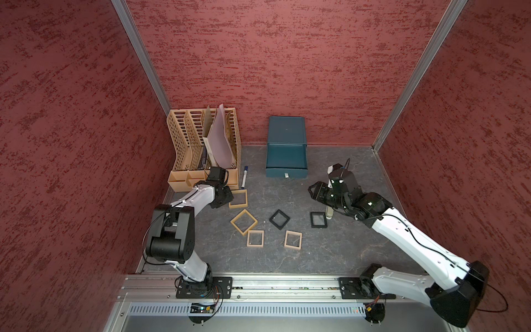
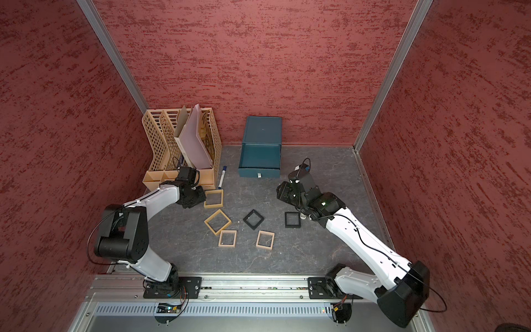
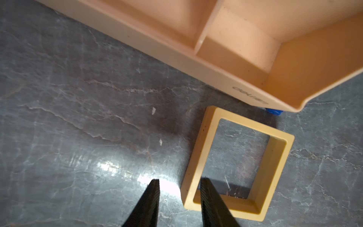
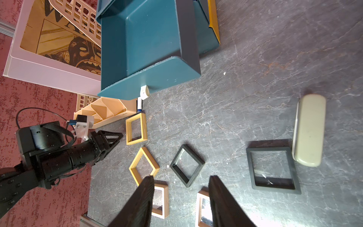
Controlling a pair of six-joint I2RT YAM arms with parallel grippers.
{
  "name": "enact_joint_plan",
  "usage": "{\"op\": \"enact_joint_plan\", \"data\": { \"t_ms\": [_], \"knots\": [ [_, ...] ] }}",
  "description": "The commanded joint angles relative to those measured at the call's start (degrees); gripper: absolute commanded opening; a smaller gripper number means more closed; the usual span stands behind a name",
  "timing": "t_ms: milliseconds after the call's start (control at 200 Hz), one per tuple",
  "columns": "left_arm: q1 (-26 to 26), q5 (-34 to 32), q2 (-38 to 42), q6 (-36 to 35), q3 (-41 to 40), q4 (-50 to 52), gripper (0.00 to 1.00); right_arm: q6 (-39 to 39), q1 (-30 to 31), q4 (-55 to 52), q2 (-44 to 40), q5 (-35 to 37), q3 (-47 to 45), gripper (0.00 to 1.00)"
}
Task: Place the brooch boxes into the drawer by color
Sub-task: Pick up the brooch box from the center of the board.
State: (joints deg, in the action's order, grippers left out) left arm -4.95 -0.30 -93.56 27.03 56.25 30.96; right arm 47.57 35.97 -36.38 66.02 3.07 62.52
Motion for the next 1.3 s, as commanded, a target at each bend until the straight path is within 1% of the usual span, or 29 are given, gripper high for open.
{"op": "enact_joint_plan", "data": {
  "t_ms": [0,271,381,561,631,731,892,1157,1297],
  "knots": [
    [0.25,1.99,-1.48,-1.69,2.15,-1.91,0.38,-0.35,0.73,0.16,-0.99,0.27,-0.14,0.5],
    [0.22,3.07,-2.43,-2.56,2.49,-2.64,0.38,-0.28,1.12,0.35,-0.56,0.36,0.14,0.49],
    [0.27,2.75,-3.5,-3.38,2.9,-2.13,0.33,-0.09,1.21,0.43,-0.54,0.36,0.19,0.49],
    [0.25,3.09,-4.42,-4.41,3.16,-2.31,0.33,-0.03,1.38,0.42,-0.29,0.45,0.4,0.49],
    [0.2,3.14,-4.49,-4.67,3.15,-2.39,0.27,0.14,1.39,0.61,-0.22,0.36,0.43,0.49],
    [0.14,3.0,-4.69,-4.78,3.16,-2.26,0.24,0.2,1.47,0.69,-0.02,0.27,0.38,0.49],
    [0.1,2.85,-5.47,-4.97,2.9,-2.22,0.22,0.39,1.56,0.95,0.01,0.27,0.32,0.49],
    [-0.04,2.67,-5.93,-5.26,2.64,-2.36,0.21,0.54,1.64,0.96,0.07,0.27,0.44,0.49],
    [-0.14,2.66,-5.32,-5.14,2.37,-2.47,0.15,0.66,1.63,0.96,0.06,0.36,0.32,0.49]
  ]
}}
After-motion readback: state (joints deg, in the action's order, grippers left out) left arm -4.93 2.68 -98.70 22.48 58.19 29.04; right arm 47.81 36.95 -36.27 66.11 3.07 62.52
